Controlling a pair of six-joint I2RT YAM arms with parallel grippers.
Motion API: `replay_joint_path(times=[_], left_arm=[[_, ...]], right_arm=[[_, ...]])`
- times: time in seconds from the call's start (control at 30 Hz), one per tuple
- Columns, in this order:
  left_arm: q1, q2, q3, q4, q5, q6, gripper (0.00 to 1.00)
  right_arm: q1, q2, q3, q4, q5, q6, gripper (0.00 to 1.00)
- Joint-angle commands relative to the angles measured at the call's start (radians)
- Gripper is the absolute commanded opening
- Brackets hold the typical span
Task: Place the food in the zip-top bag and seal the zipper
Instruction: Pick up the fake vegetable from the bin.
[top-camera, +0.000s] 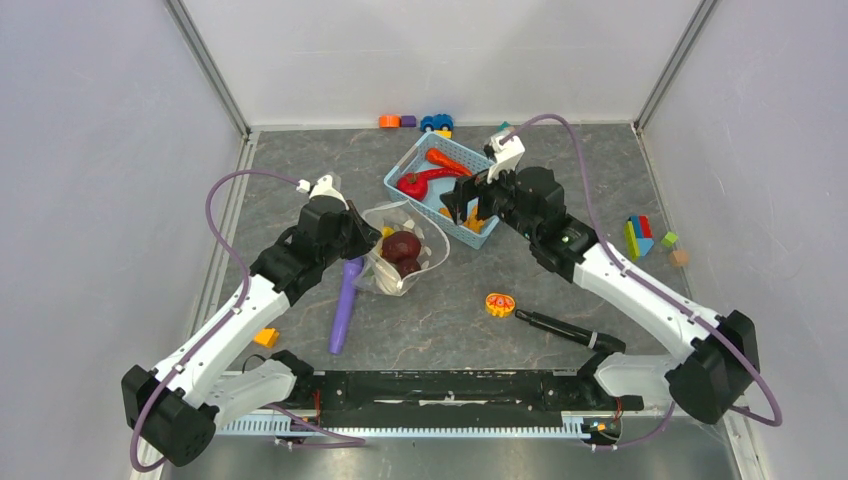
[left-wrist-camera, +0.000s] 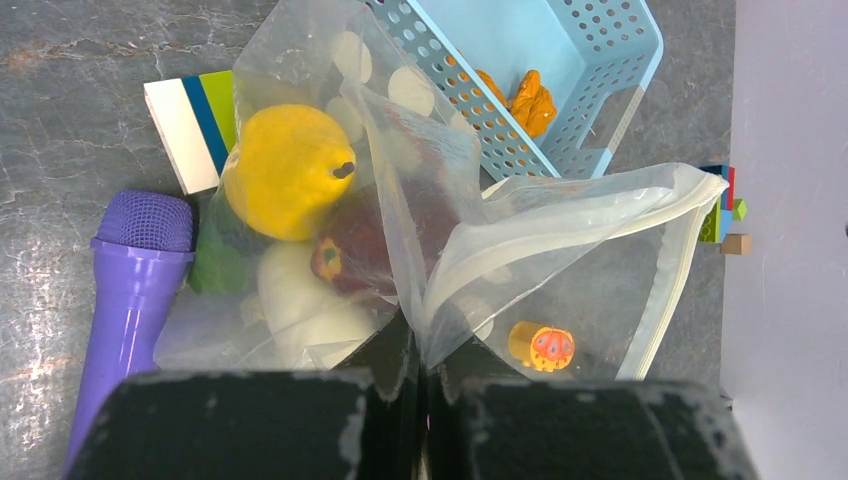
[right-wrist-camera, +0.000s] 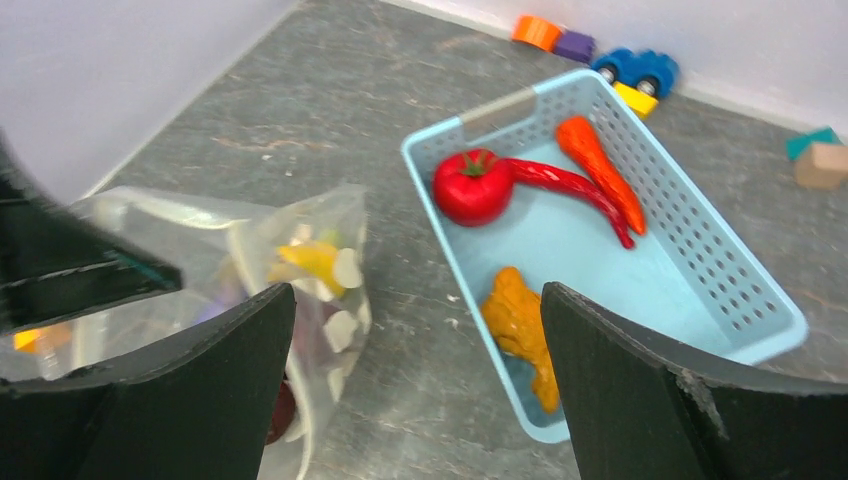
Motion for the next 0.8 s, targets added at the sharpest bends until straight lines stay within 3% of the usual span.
replay_joint_path(times=[0.0, 0.27, 0.53, 0.77], left_arm=[[0.002, -0.020, 0.030, 0.049, -0.001, 0.025, 0.02], [0.002, -0.023, 0.044, 0.041, -0.021, 0.034, 0.02], [0.002, -0.020, 0.046, 0.045, -0.004, 0.036, 0.02], [0.002, -0.055, -0.002, 0.118, 0.052, 0.026, 0.02]], right_arm=[[-0.062, 0.078, 0.126, -0.144, 0.014, 0.017, 0.98], [-0.169, 0.210, 0.195, -0.169, -0.017, 0.001, 0.98], [-0.216, 0.413, 0.348, -0.194, -0.044, -0.131, 0.98], [-0.244, 0.595, 0.434, -0.087, -0.119, -0.290, 0.98]])
